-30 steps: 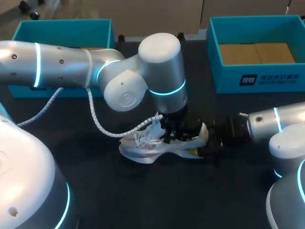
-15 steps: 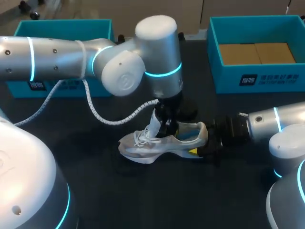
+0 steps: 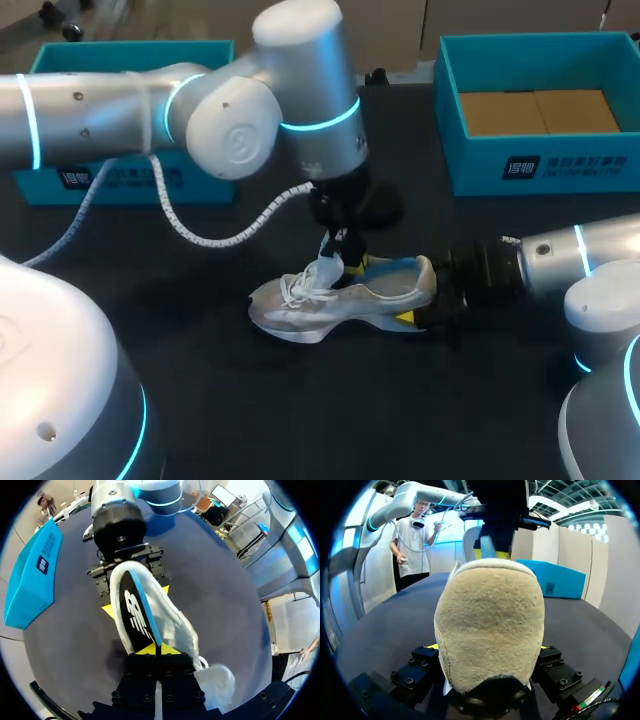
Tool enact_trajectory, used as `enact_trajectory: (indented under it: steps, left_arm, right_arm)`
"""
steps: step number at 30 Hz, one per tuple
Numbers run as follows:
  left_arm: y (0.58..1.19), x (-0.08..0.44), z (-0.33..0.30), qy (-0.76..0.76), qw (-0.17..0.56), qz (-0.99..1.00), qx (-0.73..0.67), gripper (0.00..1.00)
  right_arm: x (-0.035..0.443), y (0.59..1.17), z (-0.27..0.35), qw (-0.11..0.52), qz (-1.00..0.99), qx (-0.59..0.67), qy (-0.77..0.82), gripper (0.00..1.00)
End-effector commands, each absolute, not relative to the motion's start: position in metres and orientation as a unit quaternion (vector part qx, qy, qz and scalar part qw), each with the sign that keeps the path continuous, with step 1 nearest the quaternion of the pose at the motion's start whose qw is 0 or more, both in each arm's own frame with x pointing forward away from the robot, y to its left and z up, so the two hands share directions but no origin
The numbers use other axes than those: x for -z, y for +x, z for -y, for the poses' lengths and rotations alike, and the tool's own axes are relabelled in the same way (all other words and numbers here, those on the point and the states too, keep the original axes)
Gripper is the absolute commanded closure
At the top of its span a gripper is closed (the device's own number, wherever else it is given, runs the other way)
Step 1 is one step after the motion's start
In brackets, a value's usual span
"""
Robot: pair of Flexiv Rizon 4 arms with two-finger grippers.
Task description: Take the shoe out of the shoebox, open the shoe tongue, remove and reinsert the insole, then place the shoe into the shoebox
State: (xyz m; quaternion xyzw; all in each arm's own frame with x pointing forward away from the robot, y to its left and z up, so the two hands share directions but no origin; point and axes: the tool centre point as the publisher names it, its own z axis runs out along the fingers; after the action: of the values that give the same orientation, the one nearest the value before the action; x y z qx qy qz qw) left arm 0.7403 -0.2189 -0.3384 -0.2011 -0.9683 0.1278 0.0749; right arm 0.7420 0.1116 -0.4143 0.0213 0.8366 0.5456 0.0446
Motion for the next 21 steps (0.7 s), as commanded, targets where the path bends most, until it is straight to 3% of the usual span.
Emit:
enact_trajectory:
  steps: [1,21]
  left_arm:
    - [0.736,0.323,0.206,-0.2,0.065,0.968,-0.139,1.0]
    - [0.737,0.306,0.247,-0.203,0.064,0.959,-0.188,1.0]
  right_arm:
    - [0.414,0.741,-0.113,0.045,-0.838,-0.544,0.022,1.0]
    - [0.414,0.741,-0.113,0.045,-0.838,-0.544,0.022,1.0]
